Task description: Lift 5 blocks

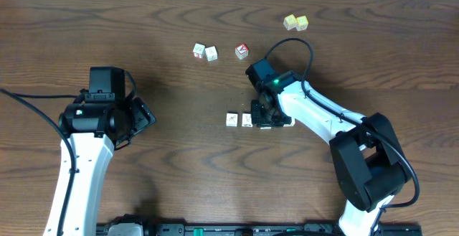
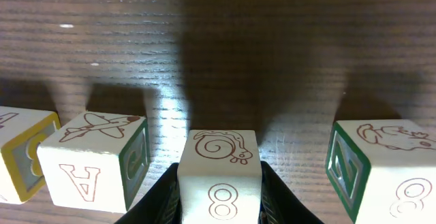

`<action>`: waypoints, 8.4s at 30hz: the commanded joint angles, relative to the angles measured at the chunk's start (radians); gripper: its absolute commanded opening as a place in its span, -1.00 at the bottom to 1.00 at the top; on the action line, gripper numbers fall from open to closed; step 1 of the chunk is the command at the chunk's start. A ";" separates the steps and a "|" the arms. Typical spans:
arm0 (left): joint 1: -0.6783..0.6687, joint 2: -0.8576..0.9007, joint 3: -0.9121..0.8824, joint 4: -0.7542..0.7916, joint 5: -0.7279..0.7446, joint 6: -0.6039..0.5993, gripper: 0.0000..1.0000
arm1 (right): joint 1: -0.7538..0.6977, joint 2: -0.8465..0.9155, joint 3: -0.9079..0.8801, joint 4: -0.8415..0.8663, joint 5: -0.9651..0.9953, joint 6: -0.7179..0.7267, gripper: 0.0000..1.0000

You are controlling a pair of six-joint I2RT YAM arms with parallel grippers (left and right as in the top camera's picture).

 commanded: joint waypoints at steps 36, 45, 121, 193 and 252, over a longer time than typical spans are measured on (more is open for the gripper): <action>0.005 0.003 -0.002 -0.003 -0.009 -0.002 0.72 | 0.000 -0.006 -0.008 0.022 -0.008 0.027 -0.35; 0.005 0.003 -0.002 -0.003 -0.009 -0.002 0.72 | 0.000 -0.006 -0.007 0.014 -0.008 0.019 -0.17; 0.005 0.003 -0.002 -0.003 -0.009 -0.002 0.72 | -0.461 -0.006 -0.035 0.105 -0.016 -0.576 0.15; 0.005 0.003 -0.002 -0.003 -0.009 -0.002 0.72 | -0.290 -0.006 -0.036 -0.080 -0.165 -0.288 -0.53; 0.005 0.003 -0.002 -0.003 -0.009 -0.002 0.73 | -0.291 -0.006 -0.039 -0.102 -0.098 -0.255 -0.37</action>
